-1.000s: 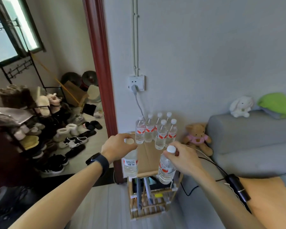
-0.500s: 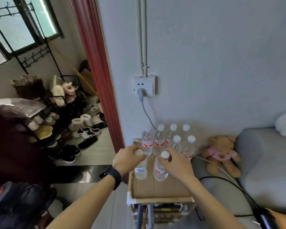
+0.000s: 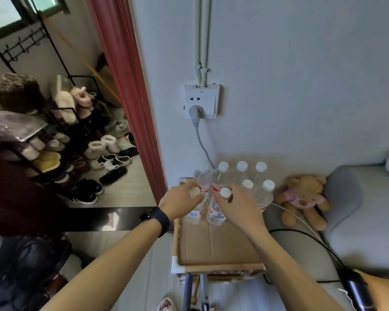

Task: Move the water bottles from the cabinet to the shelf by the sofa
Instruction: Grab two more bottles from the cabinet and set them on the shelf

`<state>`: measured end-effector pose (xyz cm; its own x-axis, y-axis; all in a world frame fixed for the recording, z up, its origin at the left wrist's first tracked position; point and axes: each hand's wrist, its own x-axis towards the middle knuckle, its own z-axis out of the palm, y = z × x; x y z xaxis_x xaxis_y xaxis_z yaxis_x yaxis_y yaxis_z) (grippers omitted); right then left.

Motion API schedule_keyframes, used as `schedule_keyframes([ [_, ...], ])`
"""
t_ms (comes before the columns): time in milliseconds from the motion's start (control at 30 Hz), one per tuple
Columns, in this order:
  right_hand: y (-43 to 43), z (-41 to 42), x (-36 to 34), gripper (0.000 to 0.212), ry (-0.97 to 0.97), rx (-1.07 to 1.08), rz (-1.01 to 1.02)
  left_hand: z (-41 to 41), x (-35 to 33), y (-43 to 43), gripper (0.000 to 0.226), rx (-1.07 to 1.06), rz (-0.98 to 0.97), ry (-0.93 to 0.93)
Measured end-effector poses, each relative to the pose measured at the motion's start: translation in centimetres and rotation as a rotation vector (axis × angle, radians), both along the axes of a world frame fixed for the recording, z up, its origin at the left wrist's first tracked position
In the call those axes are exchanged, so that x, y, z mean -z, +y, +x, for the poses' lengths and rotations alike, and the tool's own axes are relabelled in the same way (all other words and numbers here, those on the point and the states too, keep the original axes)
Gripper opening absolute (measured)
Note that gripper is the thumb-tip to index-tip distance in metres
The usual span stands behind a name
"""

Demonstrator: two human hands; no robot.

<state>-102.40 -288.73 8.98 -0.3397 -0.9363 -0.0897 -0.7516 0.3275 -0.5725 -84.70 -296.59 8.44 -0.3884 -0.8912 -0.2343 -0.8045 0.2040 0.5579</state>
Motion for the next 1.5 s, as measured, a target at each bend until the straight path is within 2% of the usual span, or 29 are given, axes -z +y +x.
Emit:
schedule_keyframes([
  [200, -0.9, 0.2, -0.3, 0.058, 0.218, -0.071, 0.043, 0.2, -0.6, -0.1, 0.055, 0.110, -0.224, -0.224],
  [367, -1.1, -0.1, -1.1, 0.071, 0.316, -0.024, 0.074, -0.4, -1.3, -0.3, 0.053, 0.090, -0.292, -0.255],
  [500, -1.3, -0.5, -1.2, 0.056, 0.380, -0.116, 0.057, -0.7, -1.4, -1.0, 0.045, 0.124, -0.304, -0.292],
  [633, -1.6, -1.4, -1.3, 0.042, 0.338, -0.261, 0.077, -0.2, -1.7, -1.9, 0.040, 0.253, -0.192, -0.202],
  [733, -1.7, -2.2, -1.5, 0.040, 0.260, -0.284, 0.095, -0.1, -1.8, -2.1, 0.041, 0.308, -0.161, -0.183],
  [800, -1.7, -2.4, -1.6, 0.039, 0.294, -0.285, 0.094, -0.1, -1.7, -1.9, 0.043, 0.293, -0.172, -0.170],
  [967, -2.1, -2.4, -2.1, 0.059, 0.376, -0.218, 0.124, 0.0, -1.8, -1.2, 0.047, 0.206, -0.210, -0.182],
  [1100, -2.4, -2.4, -2.5, 0.047, 0.448, -0.295, 0.133, -0.1, -1.4, -1.0, 0.037, 0.178, -0.239, -0.178],
  [1200, -2.6, -2.5, -2.4, 0.037, 0.421, -0.327, 0.120, -0.4, -1.1, -1.1, 0.035, 0.173, -0.231, -0.121],
  [1367, -2.9, -2.9, -2.7, 0.035, 0.339, -0.353, 0.134, -0.9, -1.1, -1.2, 0.035, 0.171, -0.192, -0.086],
  [1500, -3.1, -2.8, -2.9, 0.036, 0.351, -0.383, 0.129, -1.4, -1.2, -1.2, 0.035, 0.160, -0.199, -0.076],
])
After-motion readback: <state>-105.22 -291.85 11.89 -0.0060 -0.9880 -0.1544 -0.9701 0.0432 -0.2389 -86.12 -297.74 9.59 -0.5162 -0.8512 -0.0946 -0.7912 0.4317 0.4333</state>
